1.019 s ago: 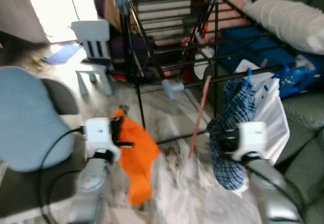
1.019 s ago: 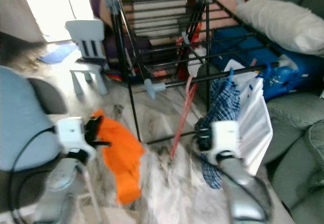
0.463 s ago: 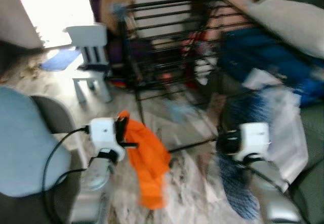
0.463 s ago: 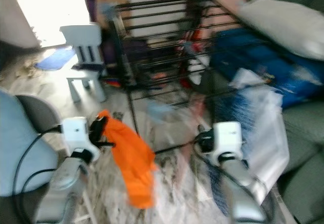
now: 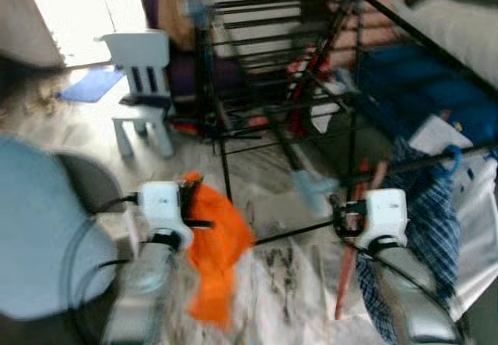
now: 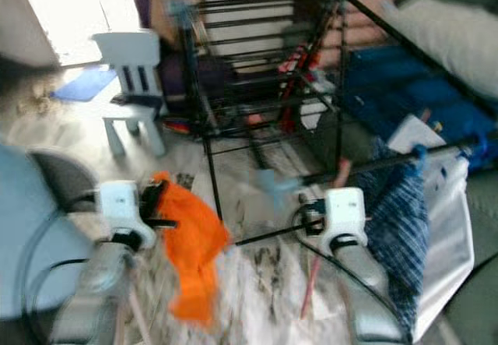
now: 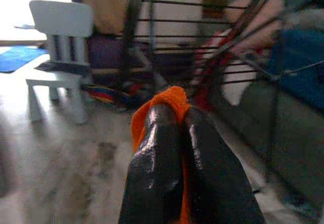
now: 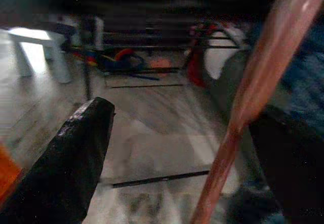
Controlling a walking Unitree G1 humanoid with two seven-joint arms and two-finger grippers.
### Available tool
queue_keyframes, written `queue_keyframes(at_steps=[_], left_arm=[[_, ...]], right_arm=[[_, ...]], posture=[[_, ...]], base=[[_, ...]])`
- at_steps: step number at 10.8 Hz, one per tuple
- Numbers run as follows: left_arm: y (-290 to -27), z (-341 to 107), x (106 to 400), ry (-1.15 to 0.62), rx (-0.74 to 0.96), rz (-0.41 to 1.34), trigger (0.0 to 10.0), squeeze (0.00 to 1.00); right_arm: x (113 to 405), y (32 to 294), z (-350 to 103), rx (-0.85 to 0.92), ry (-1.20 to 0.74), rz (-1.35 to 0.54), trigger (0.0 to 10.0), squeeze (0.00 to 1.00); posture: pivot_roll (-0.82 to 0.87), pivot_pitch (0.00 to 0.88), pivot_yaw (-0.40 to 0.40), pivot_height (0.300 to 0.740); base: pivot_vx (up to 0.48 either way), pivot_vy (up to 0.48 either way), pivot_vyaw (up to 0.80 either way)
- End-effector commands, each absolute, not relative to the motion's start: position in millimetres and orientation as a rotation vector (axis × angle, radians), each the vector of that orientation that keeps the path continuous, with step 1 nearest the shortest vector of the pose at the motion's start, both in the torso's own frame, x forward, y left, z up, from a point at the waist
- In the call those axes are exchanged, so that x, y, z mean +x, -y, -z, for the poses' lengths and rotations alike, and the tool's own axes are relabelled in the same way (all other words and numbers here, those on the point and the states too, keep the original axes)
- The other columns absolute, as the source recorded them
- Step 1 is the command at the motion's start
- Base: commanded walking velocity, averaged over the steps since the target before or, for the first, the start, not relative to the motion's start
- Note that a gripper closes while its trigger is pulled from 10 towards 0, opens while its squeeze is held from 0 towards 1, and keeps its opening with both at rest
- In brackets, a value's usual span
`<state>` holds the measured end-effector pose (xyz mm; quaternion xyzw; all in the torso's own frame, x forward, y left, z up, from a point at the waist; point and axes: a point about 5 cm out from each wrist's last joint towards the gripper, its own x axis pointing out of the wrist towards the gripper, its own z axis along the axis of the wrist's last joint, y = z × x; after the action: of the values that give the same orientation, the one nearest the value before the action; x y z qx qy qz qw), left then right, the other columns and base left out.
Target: Hang hanger
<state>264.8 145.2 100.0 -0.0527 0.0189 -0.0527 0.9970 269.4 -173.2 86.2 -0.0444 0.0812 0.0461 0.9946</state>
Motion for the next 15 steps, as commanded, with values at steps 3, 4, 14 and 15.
queue_keyframes(at_steps=[3,4,14,15], left_arm=[[-136.9,-104.9,265.7,-0.021,-0.107,0.138,10.0,0.00],[-136.7,-104.8,265.6,-0.023,-0.107,0.141,10.0,0.00],[-132.3,-103.3,269.4,-0.035,-0.112,0.142,10.0,0.00],[-132.2,-103.2,269.5,-0.035,-0.112,0.141,10.0,0.00]], right_arm=[[265.4,174.0,-88.2,-0.095,-0.180,-0.107,10.0,0.00],[262.3,171.5,-86.9,-0.085,-0.223,-0.112,10.0,0.00],[243.5,175.4,-73.1,-0.110,-0.475,-0.122,10.0,0.00],[243.8,176.4,-74.0,-0.111,-0.474,-0.119,10.0,0.00]], posture=[[-0.13,0.028,0.021,0.740],[-0.13,0.031,0.022,0.740],[-0.15,0.040,0.018,0.740],[-0.15,0.039,0.019,0.740]], base=[[0.000,0.000,0.00],[0.000,0.000,0.00],[0.000,0.000,0.00],[0.000,0.000,0.00]])
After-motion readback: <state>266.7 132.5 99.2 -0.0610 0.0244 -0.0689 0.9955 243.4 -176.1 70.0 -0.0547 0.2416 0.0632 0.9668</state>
